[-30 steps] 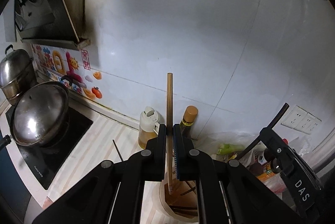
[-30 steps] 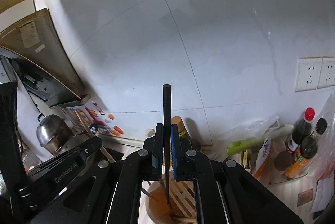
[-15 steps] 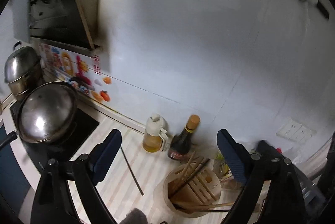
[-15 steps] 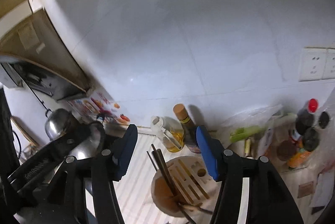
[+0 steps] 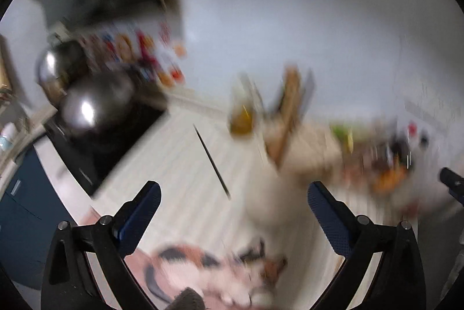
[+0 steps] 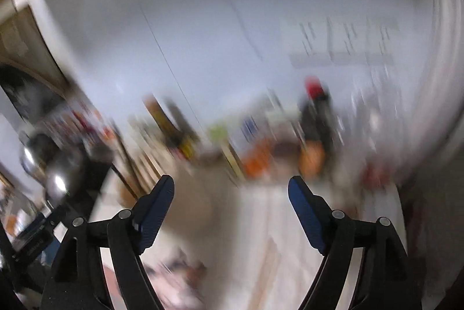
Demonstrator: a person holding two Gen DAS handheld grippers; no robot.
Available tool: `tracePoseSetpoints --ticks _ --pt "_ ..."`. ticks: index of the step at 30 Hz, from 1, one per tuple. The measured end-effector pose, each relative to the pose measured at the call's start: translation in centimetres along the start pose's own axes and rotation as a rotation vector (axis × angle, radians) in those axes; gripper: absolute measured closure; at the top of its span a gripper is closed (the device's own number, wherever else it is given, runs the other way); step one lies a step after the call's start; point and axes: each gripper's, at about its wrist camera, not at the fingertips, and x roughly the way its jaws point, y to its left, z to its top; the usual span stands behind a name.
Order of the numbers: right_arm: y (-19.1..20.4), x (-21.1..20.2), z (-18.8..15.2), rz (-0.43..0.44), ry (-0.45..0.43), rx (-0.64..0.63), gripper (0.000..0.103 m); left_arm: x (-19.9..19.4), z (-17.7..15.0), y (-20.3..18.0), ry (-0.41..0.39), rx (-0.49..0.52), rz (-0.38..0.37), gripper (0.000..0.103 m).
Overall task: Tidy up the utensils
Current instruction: 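Return both tools to the row and grasp a wooden chopstick each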
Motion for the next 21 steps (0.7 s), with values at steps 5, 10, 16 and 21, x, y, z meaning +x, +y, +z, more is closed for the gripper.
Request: tracePoseSetpoints --ticks 5,10,16,21 --pt "-5.2 9.9 -8.1 -0.064 0.322 0.06 0.055 8.1 -6.8 -3.1 0.232 0.074 0.05 0.0" --pt "-8.7 16.8 -13.9 -0.097 0.49 0.151 0.064 12.7 -11.7 -5.0 0.366 0.144 0.086 0.0" --pt "-7.8 19.4 -16.4 -0.084 0.523 0.117 0.064 14.2 -13.8 -6.0 0.413 0.18 0.106 0.0" --pt "-6.2 18.7 -16.5 -0.196 0.495 -0.016 0.097 14.0 -14.1 -8.1 0.4 0.241 0.097 0.0"
